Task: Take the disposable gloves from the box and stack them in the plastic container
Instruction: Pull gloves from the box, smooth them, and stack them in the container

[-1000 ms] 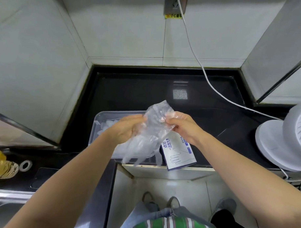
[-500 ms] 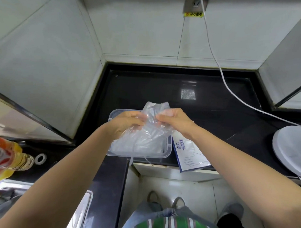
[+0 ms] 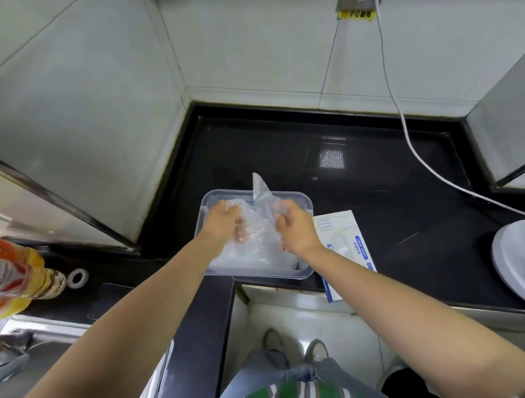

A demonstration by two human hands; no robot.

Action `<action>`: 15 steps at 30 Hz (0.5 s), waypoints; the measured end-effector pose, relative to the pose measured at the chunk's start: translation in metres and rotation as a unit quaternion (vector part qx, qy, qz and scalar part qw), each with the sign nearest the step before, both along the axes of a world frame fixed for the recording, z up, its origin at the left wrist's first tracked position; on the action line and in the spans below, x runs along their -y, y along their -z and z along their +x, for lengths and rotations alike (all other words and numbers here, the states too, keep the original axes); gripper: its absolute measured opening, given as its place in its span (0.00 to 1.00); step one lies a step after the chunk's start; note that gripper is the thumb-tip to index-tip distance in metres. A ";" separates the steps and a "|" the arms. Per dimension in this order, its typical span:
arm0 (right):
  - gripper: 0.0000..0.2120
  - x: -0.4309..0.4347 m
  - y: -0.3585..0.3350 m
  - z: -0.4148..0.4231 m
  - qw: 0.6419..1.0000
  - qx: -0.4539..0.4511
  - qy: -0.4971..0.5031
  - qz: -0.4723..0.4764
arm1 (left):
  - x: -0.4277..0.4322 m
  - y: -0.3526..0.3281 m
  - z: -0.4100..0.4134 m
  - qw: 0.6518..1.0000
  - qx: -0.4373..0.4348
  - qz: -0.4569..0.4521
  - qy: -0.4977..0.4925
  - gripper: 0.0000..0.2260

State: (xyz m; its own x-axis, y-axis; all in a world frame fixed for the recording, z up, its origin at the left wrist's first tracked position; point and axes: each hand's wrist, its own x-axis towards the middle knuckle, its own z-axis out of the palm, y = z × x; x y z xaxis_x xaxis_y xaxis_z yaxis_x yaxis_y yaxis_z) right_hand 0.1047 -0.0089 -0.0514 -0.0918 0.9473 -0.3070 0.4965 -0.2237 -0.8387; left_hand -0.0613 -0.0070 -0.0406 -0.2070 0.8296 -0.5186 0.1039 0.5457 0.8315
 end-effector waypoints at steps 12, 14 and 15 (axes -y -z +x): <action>0.16 -0.012 -0.016 0.008 0.961 0.048 0.016 0.273 | 0.008 0.043 0.002 0.838 -0.477 0.021 0.262 0.21; 0.10 -0.011 -0.012 0.001 0.975 0.044 -0.074 0.206 | 0.007 0.044 0.004 0.823 -0.480 0.013 0.303 0.15; 0.10 -0.010 -0.008 -0.003 0.982 0.065 -0.126 0.122 | 0.007 0.043 0.007 0.844 -0.467 0.010 0.263 0.18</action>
State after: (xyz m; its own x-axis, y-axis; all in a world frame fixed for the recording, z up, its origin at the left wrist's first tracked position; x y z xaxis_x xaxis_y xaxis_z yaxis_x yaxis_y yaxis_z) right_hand 0.1015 0.0014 -0.0438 -0.3083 0.9462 -0.0984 0.6165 0.1199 -0.7782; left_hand -0.0546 -0.0138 -0.0837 -0.1179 0.9405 -0.3188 0.9432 0.2065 0.2604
